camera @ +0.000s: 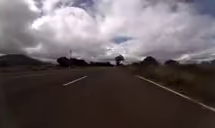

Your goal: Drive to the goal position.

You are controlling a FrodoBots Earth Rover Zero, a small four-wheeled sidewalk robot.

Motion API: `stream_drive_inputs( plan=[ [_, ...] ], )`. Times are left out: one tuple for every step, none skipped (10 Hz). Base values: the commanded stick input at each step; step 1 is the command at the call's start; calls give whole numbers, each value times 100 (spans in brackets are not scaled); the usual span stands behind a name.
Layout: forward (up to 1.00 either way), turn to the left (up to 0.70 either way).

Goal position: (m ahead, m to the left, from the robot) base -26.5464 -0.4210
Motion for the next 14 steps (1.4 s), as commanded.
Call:
stream_drive_inputs(
  plan=[
    [70,0],
    [70,0],
    [23,36],
    [3,66],
    [0,70],
    [0,70],
    [0,70],
    [0,70],
    [0,70],
    [0,70],
    [0,70],
    [0,70],
    [0,70],
    [0,70]
  ],
)
